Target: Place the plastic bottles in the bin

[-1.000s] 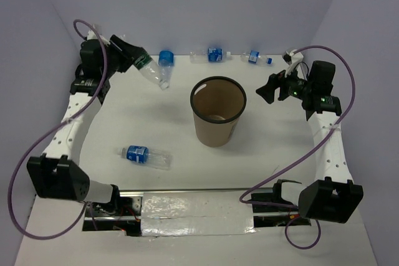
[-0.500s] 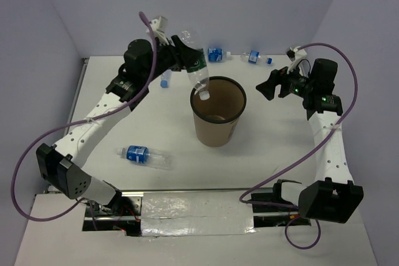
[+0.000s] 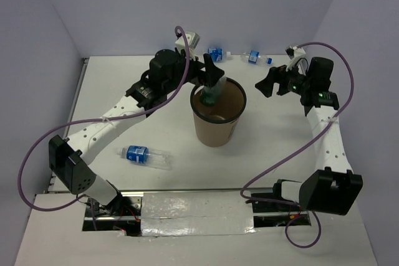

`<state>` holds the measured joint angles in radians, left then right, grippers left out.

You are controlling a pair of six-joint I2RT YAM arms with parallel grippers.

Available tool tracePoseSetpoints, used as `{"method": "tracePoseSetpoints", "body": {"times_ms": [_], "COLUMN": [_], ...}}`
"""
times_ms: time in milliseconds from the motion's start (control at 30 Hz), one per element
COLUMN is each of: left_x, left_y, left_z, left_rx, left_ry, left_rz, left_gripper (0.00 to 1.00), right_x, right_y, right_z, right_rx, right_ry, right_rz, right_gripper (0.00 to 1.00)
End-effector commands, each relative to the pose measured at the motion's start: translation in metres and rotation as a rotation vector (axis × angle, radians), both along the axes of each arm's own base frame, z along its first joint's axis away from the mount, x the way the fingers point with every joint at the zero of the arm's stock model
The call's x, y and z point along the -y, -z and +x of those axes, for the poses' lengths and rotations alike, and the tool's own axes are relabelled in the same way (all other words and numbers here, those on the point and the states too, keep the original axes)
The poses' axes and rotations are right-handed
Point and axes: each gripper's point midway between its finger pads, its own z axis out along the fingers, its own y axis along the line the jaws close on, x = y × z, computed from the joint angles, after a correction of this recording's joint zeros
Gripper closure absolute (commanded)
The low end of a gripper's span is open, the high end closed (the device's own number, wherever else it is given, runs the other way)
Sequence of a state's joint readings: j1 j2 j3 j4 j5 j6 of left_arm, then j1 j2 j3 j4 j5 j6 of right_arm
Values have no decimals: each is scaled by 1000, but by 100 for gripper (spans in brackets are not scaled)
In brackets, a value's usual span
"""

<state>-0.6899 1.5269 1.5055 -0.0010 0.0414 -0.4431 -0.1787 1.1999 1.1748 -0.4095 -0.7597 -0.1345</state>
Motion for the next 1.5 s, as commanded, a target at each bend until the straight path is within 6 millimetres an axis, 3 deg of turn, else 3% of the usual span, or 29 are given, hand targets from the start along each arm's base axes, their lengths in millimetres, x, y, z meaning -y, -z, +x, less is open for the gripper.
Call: {"method": "tracePoseSetpoints", "body": {"times_ms": [0,67,167,267,333,400,433,500,533,600,633,667,800,967,1167,1300,1333,1367,1467], "left_x": [-3,-4,-9,-19,-35,-49,-66,-83,-100,-118,-130,-135,-162,-167,-163,-167,-168,-169,-170], "left_y": [-45,-55,-71,-89,-101,-95,-106,-82,-89,-63,-65,-52,-30,6,31,35,36,37,41], "left_z": [-16,-23,-31,-39,-44,-44,-50,-50,-57,-56,-63,-63,-70,-67,-59,-57,-57,-57,-57], "left_rx": [119,135,163,188,207,198,215,163,172,112,112,84,11,-87,-179,-200,-204,-208,-228], "left_ry": [49,72,79,61,10,-45,-93,-151,-198,-256,-277,-293,-372,-410,-428,-455,-461,-465,-478], "left_rz": [-42,-51,-70,-92,-108,-105,-127,-100,-119,-100,-116,-103,-137,-158,-186,-200,-200,-200,-203], "left_gripper": [0,1,0,1,0,1,0,0,1,0,0,1,1,1,1,0,1,1,0], "right_x": [7,9,12,20,29,29,31,36,36,43,32,34,38,39,58,56,57,58,63], "right_y": [8,19,18,37,47,60,66,81,87,100,104,110,125,145,171,196,194,208,215], "right_z": [25,39,54,79,93,114,122,146,153,178,186,203,238,286,334,342,346,348,357], "right_rx": [-27,-61,-55,-90,-102,-107,-106,-133,-140,-161,-151,-145,-97,0,75,99,114,102,112], "right_ry": [44,55,66,95,136,137,138,169,163,177,150,154,123,95,128,85,92,86,106], "right_rz": [-31,-70,-102,-169,-238,-324,-370,-443,-473,-520,-553,-575,-691,-867,-1005,-1042,-1045,-1047,-1025], "right_gripper": [4,3,3,3,2,2,1,1,0,0,0,0,0,0,0,0,0,0,3]}}
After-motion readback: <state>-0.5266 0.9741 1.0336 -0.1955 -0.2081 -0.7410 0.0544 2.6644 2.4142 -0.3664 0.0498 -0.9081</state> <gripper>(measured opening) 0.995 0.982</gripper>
